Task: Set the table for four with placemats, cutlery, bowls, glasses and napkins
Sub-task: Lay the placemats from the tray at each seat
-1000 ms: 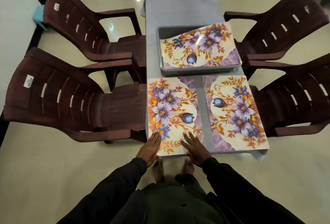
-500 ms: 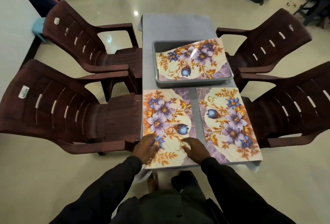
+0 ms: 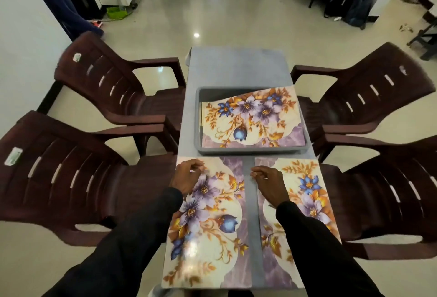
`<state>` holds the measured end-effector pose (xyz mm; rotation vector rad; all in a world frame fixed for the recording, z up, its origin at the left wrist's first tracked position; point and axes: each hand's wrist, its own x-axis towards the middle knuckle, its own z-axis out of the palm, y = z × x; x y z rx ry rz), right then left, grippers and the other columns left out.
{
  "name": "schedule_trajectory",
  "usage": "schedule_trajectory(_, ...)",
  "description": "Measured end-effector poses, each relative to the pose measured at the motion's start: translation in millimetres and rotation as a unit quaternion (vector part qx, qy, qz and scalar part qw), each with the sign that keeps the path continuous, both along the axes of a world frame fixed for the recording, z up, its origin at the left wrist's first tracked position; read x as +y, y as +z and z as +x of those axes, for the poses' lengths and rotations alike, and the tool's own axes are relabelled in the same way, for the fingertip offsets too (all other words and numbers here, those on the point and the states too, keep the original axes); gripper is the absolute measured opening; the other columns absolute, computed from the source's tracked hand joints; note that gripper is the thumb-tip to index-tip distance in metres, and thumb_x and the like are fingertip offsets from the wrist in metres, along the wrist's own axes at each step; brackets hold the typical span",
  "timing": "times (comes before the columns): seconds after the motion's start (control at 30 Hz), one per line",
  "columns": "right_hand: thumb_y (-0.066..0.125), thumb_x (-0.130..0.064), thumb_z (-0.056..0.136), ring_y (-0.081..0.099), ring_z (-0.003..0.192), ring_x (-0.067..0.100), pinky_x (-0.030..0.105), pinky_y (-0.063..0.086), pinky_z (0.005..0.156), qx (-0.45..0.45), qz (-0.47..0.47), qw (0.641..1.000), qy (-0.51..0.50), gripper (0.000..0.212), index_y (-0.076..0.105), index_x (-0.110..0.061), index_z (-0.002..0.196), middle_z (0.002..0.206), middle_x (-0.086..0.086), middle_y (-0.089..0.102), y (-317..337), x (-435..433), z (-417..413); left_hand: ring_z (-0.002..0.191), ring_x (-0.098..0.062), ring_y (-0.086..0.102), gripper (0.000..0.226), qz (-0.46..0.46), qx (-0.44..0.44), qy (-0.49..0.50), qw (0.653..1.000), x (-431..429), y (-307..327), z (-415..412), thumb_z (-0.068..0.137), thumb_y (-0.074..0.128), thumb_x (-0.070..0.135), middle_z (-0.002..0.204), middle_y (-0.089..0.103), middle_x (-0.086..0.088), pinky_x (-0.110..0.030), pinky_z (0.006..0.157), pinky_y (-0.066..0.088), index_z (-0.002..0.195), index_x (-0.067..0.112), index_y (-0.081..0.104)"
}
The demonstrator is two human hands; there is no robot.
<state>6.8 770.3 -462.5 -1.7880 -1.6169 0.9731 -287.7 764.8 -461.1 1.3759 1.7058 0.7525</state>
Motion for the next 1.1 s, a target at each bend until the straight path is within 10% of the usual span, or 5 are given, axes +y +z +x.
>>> schedule_trajectory(0.3, 0.053, -0.004, 0.092, 0.069, 0.100, 0.032, 0.024, 0.046, 0.086, -0.052, 0.094, 0.990, -0.096, 0.024, 0.075, 0.000, 0.101, 0.106, 0.016, 0.075, 11, 136, 68, 0.105, -0.024, 0.062, 0.028, -0.060, -0.042, 0.085, 0.994, 137, -23, 19, 0.096, 0.060, -0.001, 0.114, 0.066, -0.010, -0.031, 0.091, 0.050, 0.124, 0.000, 0.064)
schedule_trajectory(0.5, 0.068, -0.004, 0.087, 0.059, 0.107, 0.040, 0.034, 0.042, 0.083, -0.105, 0.046, 0.977, -0.177, 0.022, 0.063, 0.005, 0.107, 0.110, 0.025, 0.064, -8, 204, 118, 0.076, -0.028, 0.049, 0.035, -0.140, -0.018, 0.093, 0.986, 191, -50, 35, 0.093, 0.052, -0.007, 0.069, 0.046, -0.003, -0.029, 0.064, 0.037, 0.068, 0.017, 0.043)
schedule_trajectory(0.7, 0.084, -0.025, 0.082, 0.065, 0.100, 0.035, 0.032, 0.045, 0.077, -0.094, -0.011, 0.984, -0.154, 0.037, 0.067, 0.003, 0.100, 0.104, 0.019, 0.069, -22, 235, 134, 0.104, -0.043, 0.065, 0.026, -0.203, 0.034, 0.080, 0.975, 215, -86, 38, 0.097, 0.056, 0.008, 0.116, 0.066, -0.026, -0.049, 0.092, 0.055, 0.120, -0.005, 0.059)
schedule_trajectory(1.1, 0.079, -0.007, 0.085, 0.068, 0.103, 0.034, 0.031, 0.047, 0.079, -0.051, -0.020, 0.971, -0.234, 0.025, 0.066, 0.002, 0.105, 0.107, 0.019, 0.073, -5, 243, 163, 0.100, -0.031, 0.070, 0.013, -0.196, 0.000, 0.119, 0.973, 212, -87, 67, 0.098, 0.058, 0.006, 0.108, 0.072, -0.009, -0.041, 0.085, 0.061, 0.108, 0.008, 0.065)
